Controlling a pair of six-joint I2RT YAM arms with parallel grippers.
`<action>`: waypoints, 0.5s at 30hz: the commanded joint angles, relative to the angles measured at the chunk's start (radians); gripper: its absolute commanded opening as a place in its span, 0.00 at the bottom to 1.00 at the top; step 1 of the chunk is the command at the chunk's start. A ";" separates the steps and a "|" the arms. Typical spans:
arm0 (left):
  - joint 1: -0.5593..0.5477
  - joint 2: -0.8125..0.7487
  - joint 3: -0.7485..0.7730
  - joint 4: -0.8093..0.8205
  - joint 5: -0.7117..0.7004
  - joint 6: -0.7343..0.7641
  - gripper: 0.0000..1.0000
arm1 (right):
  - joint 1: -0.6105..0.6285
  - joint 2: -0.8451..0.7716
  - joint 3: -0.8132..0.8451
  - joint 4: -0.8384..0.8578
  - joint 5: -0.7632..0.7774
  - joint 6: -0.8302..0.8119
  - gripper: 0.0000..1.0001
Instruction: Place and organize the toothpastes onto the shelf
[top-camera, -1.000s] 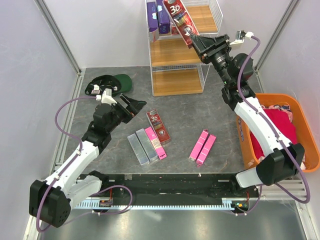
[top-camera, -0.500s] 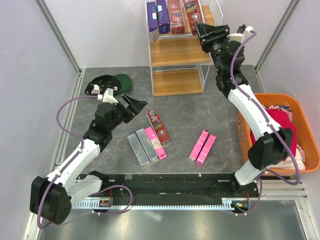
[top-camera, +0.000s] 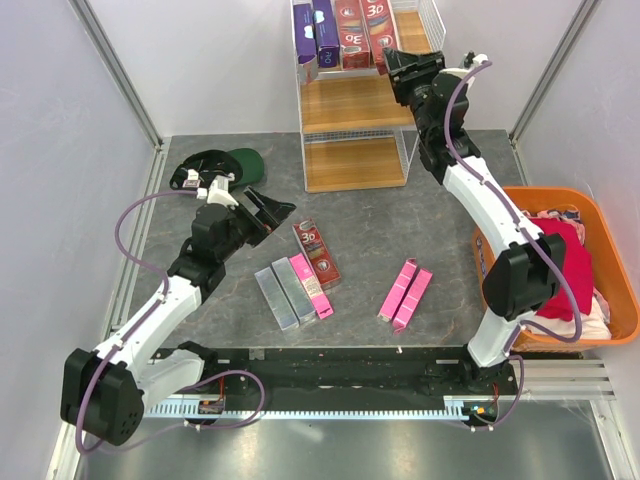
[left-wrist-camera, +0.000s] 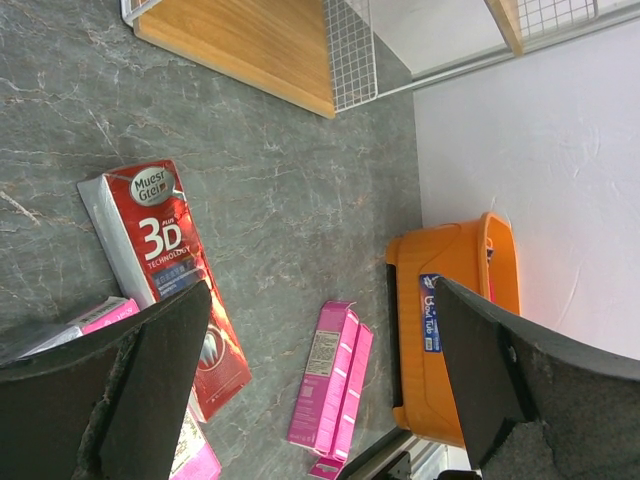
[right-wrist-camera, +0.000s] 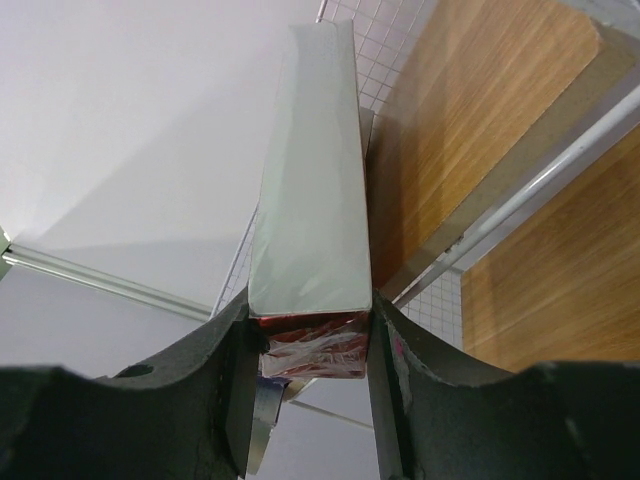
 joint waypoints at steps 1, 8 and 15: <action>0.006 0.009 0.045 0.018 0.019 0.041 0.99 | 0.015 0.020 0.088 0.046 -0.007 0.005 0.38; 0.006 0.012 0.047 0.018 0.024 0.049 0.98 | 0.015 0.071 0.140 0.015 -0.049 -0.004 0.56; 0.008 0.018 0.047 0.015 0.019 0.057 0.98 | 0.015 0.051 0.094 0.028 -0.107 -0.022 0.84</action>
